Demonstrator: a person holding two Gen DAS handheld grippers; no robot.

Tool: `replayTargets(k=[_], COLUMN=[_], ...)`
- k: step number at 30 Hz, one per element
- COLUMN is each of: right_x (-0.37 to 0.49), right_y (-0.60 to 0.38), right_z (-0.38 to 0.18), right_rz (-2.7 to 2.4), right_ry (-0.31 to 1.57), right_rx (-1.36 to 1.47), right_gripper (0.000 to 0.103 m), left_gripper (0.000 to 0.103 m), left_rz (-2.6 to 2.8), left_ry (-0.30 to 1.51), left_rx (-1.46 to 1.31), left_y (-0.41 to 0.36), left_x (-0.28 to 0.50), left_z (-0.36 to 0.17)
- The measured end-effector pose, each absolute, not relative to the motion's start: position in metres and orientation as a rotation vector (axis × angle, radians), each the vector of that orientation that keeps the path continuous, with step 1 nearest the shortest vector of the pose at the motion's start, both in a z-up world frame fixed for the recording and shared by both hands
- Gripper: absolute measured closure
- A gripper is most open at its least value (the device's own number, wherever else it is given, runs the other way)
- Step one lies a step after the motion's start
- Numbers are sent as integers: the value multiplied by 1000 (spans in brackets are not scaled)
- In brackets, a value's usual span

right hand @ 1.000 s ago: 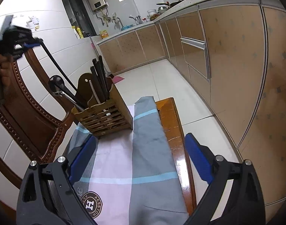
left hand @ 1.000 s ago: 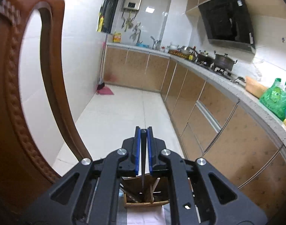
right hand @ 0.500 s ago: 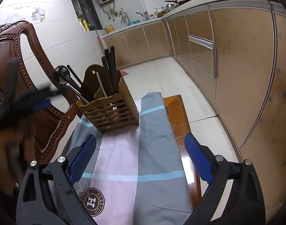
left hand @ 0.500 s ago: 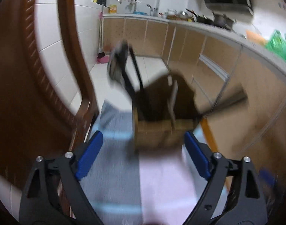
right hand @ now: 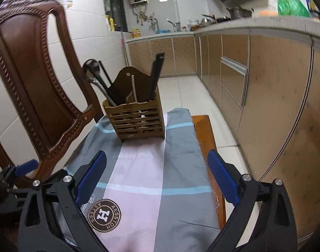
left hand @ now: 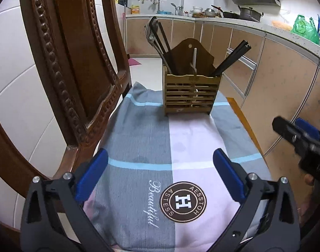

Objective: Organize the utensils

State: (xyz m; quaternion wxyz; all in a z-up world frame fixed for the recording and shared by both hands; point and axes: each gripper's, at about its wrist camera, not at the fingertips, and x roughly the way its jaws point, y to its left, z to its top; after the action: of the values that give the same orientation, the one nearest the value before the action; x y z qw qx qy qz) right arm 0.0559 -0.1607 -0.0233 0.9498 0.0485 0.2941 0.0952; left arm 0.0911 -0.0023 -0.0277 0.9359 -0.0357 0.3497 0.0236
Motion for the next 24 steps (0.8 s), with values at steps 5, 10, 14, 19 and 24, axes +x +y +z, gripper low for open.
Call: replayTargets(k=[5,10,14,19,24], right_x=[52,50,49,54,59], right_y=[-164,-174,-167,-160,-157], right_z=[-37,-48,-47,-51,-54], right_rz=[141,99,101,111,121], right_ry=[601,635,597,599,610], right_rx=[72,102,64,47,42], right_gripper=[6,6,3,3,3], left_gripper=[4,4,4,4,4], left_rz=[52,25,2,6,15], left_ry=[709,746,751,749,760], left_rx=[-68,-96,-122,-127,-120], left_y=[0,3,2,0,-1], left_x=[92,99,102,104,107], left_z=[-32,-44,-44,-46,-49])
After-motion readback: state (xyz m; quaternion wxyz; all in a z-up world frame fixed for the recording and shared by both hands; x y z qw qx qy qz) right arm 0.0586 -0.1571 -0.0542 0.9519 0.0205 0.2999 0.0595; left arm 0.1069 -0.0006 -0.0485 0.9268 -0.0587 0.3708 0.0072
